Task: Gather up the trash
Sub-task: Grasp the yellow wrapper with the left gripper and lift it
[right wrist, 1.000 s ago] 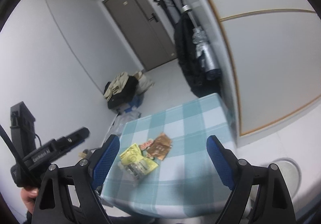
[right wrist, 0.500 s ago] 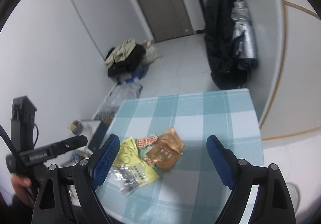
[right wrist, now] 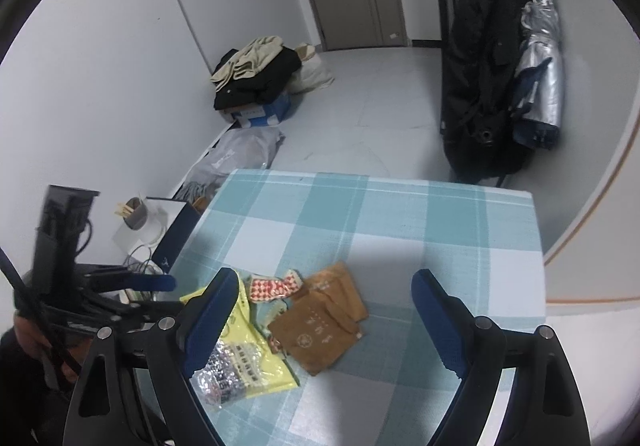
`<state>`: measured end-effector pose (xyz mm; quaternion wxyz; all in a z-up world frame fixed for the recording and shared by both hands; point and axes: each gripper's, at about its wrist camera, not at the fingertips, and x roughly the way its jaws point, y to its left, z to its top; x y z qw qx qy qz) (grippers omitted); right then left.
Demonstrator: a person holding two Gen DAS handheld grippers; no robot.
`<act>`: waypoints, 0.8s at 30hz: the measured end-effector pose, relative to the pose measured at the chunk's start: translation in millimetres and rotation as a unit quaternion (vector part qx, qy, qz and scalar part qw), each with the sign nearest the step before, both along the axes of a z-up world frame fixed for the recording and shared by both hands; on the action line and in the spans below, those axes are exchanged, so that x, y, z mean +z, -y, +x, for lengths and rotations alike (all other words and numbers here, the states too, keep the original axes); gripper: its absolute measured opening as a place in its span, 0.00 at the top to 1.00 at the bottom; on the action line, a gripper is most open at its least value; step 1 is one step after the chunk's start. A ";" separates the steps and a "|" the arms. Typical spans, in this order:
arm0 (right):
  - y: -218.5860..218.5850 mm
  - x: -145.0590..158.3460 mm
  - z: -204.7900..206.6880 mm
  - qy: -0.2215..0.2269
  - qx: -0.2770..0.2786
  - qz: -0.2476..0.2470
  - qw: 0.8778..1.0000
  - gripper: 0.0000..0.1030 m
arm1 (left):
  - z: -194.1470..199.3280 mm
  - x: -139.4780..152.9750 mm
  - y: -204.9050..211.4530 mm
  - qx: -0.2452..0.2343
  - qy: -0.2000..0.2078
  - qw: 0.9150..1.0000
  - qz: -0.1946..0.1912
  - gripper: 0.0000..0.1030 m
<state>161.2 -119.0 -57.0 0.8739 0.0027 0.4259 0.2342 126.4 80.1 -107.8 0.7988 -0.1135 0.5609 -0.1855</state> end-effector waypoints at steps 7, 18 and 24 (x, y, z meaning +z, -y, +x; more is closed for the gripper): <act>-1.9 0.6 0.2 -0.001 0.010 -0.002 1.000 0.14 | 12.0 -29.4 -5.2 0.001 -0.052 0.999 0.003 0.38; 15.4 5.3 0.2 -0.002 -0.009 0.007 1.000 0.14 | 9.6 -23.8 19.7 -0.034 -0.014 0.997 0.062 0.66; 17.4 7.3 -2.4 0.001 -0.013 0.004 1.000 0.14 | 6.3 -18.1 26.2 -0.041 0.004 0.996 0.075 0.82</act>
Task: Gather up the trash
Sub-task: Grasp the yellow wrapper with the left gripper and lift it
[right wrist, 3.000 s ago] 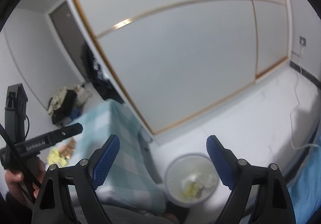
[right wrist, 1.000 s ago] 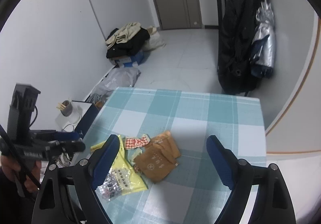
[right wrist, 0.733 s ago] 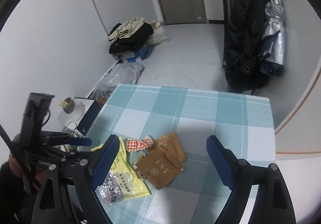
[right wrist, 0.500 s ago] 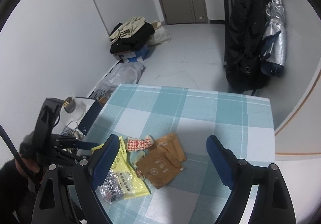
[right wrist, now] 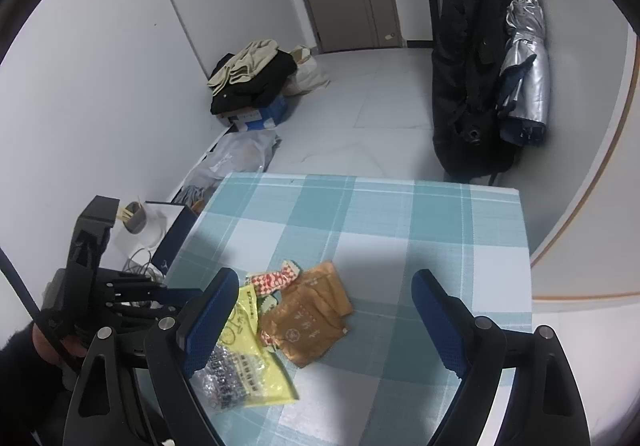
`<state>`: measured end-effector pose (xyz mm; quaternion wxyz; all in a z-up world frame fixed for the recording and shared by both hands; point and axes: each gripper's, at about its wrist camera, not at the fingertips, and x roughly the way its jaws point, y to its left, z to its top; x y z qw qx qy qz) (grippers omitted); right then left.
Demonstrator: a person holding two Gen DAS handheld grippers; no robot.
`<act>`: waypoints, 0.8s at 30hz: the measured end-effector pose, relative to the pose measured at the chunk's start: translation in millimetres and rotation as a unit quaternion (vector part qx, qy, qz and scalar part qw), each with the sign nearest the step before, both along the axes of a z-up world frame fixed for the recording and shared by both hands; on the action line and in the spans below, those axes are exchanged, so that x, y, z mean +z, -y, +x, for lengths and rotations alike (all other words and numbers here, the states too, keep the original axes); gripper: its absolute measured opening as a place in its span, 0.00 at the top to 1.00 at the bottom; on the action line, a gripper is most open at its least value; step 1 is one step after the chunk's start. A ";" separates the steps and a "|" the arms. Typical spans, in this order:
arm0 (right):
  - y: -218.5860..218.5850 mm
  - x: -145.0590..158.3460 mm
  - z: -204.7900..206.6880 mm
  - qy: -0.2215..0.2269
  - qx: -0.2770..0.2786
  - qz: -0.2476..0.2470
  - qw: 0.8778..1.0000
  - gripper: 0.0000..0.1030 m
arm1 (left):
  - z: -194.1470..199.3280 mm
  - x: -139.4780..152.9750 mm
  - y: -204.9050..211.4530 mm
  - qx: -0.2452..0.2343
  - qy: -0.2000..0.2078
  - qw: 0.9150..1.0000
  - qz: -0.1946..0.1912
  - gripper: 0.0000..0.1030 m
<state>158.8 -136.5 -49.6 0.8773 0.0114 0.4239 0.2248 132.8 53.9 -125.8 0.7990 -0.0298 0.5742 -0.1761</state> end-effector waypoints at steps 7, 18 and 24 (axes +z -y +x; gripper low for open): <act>1.4 -0.5 -2.0 0.001 -0.007 -0.005 1.000 0.14 | 0.5 6.6 3.2 0.006 0.006 1.000 -0.002 0.91; 0.1 -2.9 -0.5 -0.005 -0.010 -0.006 1.000 0.14 | -0.3 16.8 -9.1 0.025 0.003 0.999 -0.047 0.96; -1.7 -4.8 1.1 -0.007 -0.010 -0.007 1.000 0.14 | 0.3 27.5 -14.2 0.033 0.015 0.996 -0.083 0.98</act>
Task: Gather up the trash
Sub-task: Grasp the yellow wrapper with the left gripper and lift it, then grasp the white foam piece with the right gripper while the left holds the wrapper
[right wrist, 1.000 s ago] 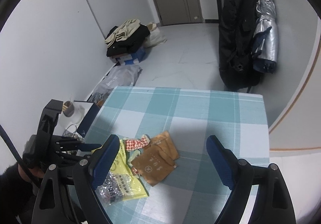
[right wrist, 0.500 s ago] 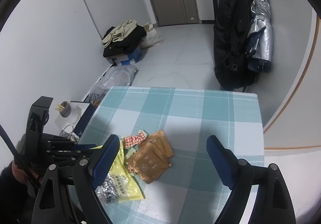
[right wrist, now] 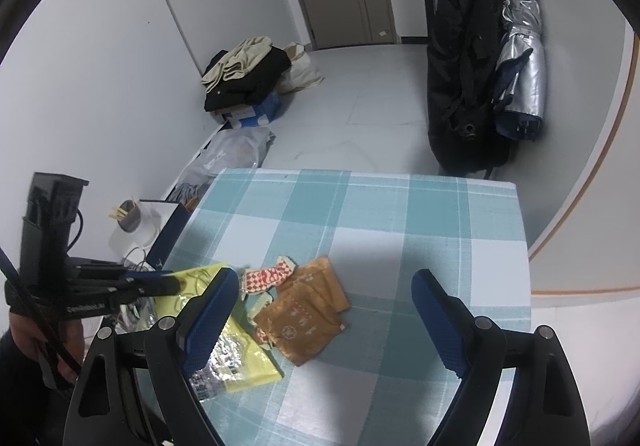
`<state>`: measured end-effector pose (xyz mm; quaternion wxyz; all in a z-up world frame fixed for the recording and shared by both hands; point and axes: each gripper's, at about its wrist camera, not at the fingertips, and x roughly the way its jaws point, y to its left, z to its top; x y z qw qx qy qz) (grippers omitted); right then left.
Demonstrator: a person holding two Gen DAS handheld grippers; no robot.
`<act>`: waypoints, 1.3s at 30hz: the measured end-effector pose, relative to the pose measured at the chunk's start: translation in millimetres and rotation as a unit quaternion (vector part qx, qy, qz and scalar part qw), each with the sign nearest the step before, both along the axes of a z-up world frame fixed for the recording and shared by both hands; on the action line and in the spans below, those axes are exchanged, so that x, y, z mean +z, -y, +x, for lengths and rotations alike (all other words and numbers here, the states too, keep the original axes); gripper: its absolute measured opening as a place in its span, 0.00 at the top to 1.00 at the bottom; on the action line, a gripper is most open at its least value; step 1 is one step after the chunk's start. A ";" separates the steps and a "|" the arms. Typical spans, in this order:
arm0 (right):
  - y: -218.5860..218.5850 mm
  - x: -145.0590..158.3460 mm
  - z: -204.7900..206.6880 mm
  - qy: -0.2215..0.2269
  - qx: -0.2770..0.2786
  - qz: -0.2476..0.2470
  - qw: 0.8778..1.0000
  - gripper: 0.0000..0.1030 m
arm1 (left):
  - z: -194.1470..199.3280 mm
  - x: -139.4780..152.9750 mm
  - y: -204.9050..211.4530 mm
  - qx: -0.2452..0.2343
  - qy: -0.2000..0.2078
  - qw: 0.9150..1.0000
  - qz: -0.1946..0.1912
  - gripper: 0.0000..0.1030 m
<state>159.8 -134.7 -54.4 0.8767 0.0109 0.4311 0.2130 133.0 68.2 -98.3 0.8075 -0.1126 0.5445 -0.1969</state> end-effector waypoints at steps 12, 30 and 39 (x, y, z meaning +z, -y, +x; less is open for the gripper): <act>6.8 -0.6 2.2 -0.010 -0.012 0.013 1.000 0.14 | -5.6 31.7 -15.3 0.037 0.054 0.995 -0.080 1.00; -30.1 -12.8 0.5 -0.027 0.050 0.004 0.998 0.14 | -33.7 81.7 -88.9 0.217 0.214 0.952 -0.036 1.00; -104.3 -41.5 -7.3 -0.097 0.129 0.043 0.986 0.18 | -32.1 76.0 -110.7 0.263 0.197 0.943 -0.053 1.00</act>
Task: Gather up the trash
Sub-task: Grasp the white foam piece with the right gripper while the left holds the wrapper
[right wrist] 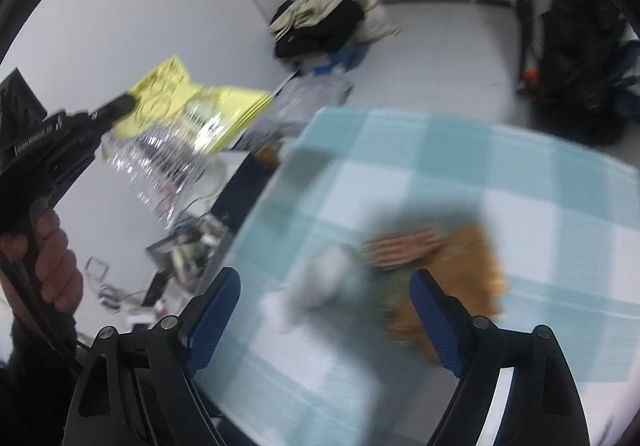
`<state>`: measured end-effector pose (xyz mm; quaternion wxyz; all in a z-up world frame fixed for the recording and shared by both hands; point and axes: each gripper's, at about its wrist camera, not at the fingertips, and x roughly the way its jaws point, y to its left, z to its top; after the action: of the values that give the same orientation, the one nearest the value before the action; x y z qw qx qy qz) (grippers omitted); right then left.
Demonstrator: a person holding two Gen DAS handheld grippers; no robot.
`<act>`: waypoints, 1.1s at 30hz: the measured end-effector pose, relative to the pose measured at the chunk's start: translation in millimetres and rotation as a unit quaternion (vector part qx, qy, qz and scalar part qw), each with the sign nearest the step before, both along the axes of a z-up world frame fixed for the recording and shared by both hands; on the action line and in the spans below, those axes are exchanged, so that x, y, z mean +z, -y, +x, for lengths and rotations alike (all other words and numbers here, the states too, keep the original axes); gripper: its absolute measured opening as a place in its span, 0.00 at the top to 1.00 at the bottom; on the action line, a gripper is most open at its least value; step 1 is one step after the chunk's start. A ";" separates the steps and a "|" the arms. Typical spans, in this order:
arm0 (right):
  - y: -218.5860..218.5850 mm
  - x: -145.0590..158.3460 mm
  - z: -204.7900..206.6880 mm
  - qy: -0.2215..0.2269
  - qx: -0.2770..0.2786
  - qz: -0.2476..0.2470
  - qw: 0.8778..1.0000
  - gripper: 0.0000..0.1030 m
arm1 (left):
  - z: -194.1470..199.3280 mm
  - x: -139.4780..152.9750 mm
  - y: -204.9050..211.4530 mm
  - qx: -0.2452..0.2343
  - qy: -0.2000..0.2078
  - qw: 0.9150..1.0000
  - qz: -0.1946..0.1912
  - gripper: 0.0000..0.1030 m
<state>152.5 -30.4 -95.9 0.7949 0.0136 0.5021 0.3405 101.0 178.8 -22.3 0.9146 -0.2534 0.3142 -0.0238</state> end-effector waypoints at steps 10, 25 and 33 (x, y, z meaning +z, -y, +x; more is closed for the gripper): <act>-38.3 -37.0 6.6 -0.056 -0.007 -0.020 0.998 0.21 | -1.6 -6.7 -17.8 0.049 -0.019 0.999 0.016 1.00; -66.2 -56.8 3.5 -0.028 0.003 -0.108 0.994 0.61 | -3.3 -22.5 -50.0 0.066 -0.045 0.997 -0.009 1.00; -56.9 -44.3 0.7 -0.022 -0.004 -0.087 0.996 0.62 | -5.0 -20.7 -48.4 0.070 -0.044 0.997 -0.008 1.00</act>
<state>153.2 26.5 -140.2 0.7833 -0.0462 0.5467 0.2925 96.0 227.2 -43.0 0.8972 -0.2828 0.3357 0.0487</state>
